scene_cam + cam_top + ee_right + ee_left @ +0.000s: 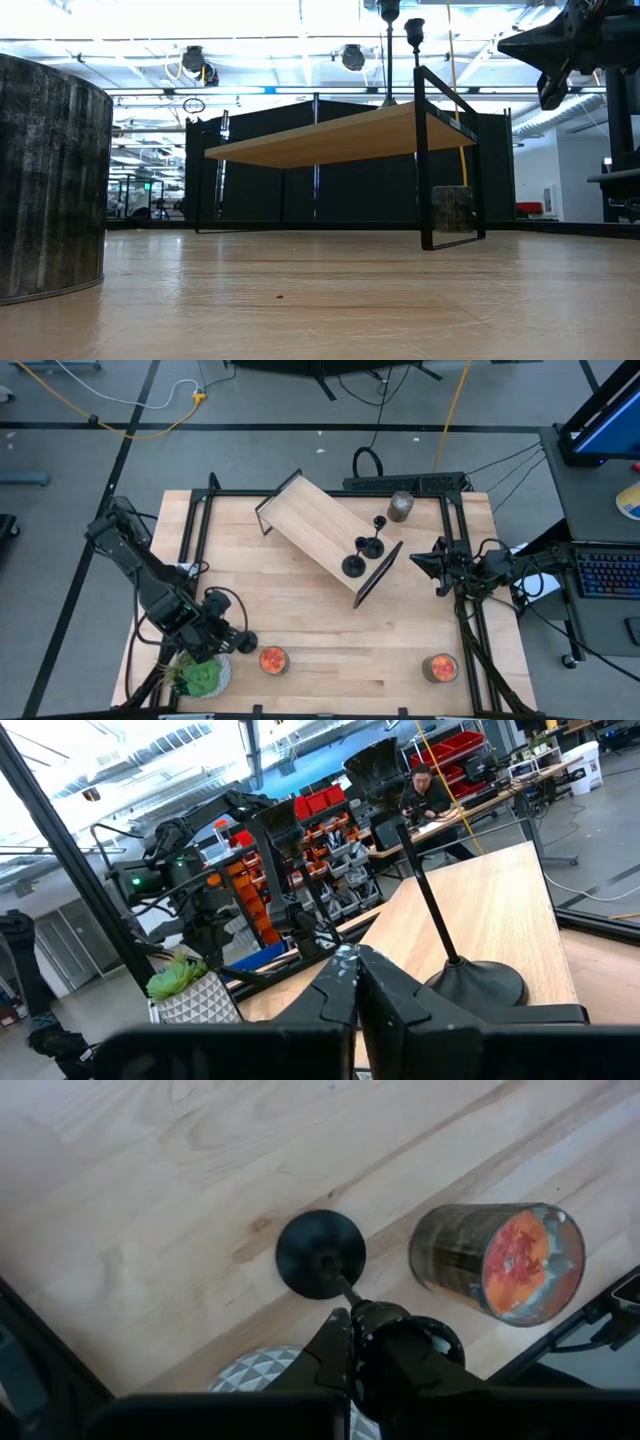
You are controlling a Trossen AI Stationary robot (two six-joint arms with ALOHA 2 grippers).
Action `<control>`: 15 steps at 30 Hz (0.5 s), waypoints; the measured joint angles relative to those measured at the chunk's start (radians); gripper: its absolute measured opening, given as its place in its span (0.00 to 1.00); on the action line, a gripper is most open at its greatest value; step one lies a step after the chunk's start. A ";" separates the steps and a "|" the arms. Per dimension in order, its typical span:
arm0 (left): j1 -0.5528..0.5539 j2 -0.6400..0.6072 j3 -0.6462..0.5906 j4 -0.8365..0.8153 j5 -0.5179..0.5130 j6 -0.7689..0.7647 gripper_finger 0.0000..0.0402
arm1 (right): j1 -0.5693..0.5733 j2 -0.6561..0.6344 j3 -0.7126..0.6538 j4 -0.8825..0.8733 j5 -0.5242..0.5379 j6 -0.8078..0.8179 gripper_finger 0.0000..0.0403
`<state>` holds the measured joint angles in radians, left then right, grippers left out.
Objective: Pick & Place candle stick holders
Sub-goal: Put the right black metal candle holder on the shelf
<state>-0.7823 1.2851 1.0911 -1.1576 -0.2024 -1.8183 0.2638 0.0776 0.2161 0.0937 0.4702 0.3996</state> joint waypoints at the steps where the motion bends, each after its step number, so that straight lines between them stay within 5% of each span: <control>1: 0.004 -0.009 -0.001 -0.001 0.001 0.000 0.04 | 0.000 0.000 0.000 0.000 0.000 0.000 0.00; 15: 0.122 -0.184 0.004 -0.009 0.001 0.101 0.04 | 0.000 0.000 0.000 0.000 0.000 0.000 0.00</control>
<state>-0.6603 1.1014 1.0956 -1.1664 -0.2016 -1.7175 0.2637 0.0776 0.2161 0.0937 0.4698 0.3992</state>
